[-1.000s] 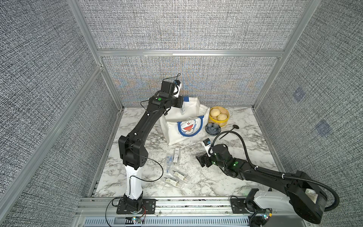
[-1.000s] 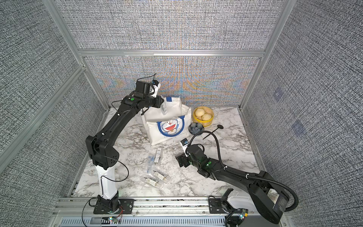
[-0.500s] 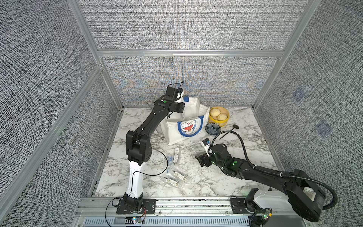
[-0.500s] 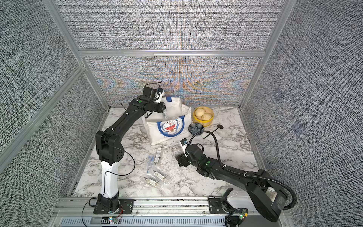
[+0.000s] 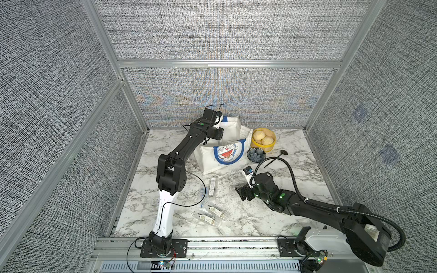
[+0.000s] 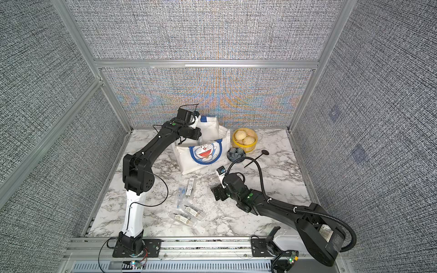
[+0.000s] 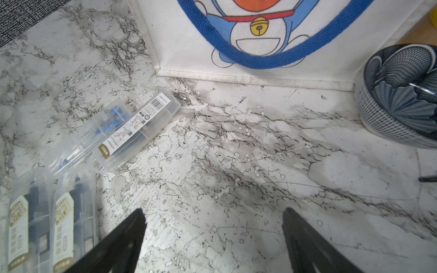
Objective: Put the compass set into the canvas bag
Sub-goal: Place the compass set in the canvas bag.
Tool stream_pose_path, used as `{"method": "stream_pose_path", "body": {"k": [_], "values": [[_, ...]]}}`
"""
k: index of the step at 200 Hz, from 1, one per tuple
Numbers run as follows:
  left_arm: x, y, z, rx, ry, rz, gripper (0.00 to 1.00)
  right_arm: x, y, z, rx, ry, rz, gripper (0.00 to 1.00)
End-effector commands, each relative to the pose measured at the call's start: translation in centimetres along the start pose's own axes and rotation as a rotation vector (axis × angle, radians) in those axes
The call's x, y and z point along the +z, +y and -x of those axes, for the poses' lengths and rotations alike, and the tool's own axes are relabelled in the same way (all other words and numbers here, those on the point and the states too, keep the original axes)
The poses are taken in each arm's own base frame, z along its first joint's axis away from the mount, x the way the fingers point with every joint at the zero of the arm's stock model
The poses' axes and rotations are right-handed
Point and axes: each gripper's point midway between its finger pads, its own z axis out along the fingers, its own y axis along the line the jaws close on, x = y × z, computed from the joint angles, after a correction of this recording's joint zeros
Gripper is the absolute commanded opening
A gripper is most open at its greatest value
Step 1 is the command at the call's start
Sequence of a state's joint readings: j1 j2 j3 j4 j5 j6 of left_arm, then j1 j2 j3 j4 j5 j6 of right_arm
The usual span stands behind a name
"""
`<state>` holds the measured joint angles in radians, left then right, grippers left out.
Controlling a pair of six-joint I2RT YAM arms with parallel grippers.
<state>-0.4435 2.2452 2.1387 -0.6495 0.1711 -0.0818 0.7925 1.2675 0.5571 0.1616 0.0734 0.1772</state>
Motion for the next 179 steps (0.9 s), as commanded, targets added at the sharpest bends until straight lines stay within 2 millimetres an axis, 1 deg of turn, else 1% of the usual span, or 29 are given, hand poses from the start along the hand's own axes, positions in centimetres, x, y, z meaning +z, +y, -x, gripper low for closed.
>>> {"method": "stream_pose_path", "body": {"k": [1, 21, 35, 55, 71, 111, 124, 137, 143, 145, 149, 158, 164, 179], "values": [[-0.1, -0.4, -0.3, 0.011, 0.011, -0.019, 0.19, 0.0, 0.0, 0.1, 0.003, 0.002, -0.004, 0.9], [-0.6, -0.6, -0.3, 0.009, 0.015, -0.027, 0.27, 0.0, -0.3, 0.1, 0.006, 0.014, -0.021, 0.9], [-1.3, -0.7, -0.2, 0.011, 0.012, -0.024, 0.3, -0.1, -0.3, 0.0, 0.007, 0.012, -0.025, 0.9], [-2.6, -1.1, 0.5, 0.018, -0.011, -0.031, 0.38, 0.1, -0.3, 0.0, 0.01, 0.015, -0.022, 0.9], [-3.8, -1.5, 1.2, 0.025, -0.032, -0.046, 0.41, 0.2, -0.1, -0.1, 0.012, 0.024, -0.013, 0.9], [-7.8, -3.2, 3.2, 0.06, -0.096, -0.1, 0.44, 0.4, -0.3, -0.2, 0.009, 0.026, -0.025, 0.9], [-9.1, -3.7, 3.4, 0.072, -0.107, -0.114, 0.45, 0.5, -0.4, -0.3, 0.006, 0.028, -0.031, 0.9], [-10.8, -4.1, 3.7, 0.085, -0.124, -0.121, 0.45, 0.5, -0.4, -0.3, 0.001, 0.029, -0.03, 0.9], [-11.1, -4.1, 3.5, 0.086, -0.124, -0.119, 0.45, 0.5, -0.4, -0.3, 0.001, 0.027, -0.031, 0.9], [-12.1, -4.3, 3.9, 0.09, -0.141, -0.12, 0.45, 0.5, -0.4, -0.3, -0.001, 0.026, -0.031, 0.9], [-12.8, -4.4, 4.0, 0.092, -0.152, -0.12, 0.45, 0.5, -0.4, -0.3, -0.002, 0.025, -0.031, 0.9], [-13.8, -4.7, 3.7, 0.093, -0.163, -0.126, 0.45, 0.6, -0.4, -0.3, -0.005, 0.023, -0.032, 0.9], [-14.8, -5.0, 3.8, 0.094, -0.181, -0.133, 0.45, 0.6, -0.4, -0.3, -0.01, 0.021, -0.032, 0.9], [-16.2, -5.4, 2.9, 0.077, -0.197, -0.149, 0.45, 0.8, -0.5, -0.5, -0.026, 0.029, -0.033, 0.9]]}}
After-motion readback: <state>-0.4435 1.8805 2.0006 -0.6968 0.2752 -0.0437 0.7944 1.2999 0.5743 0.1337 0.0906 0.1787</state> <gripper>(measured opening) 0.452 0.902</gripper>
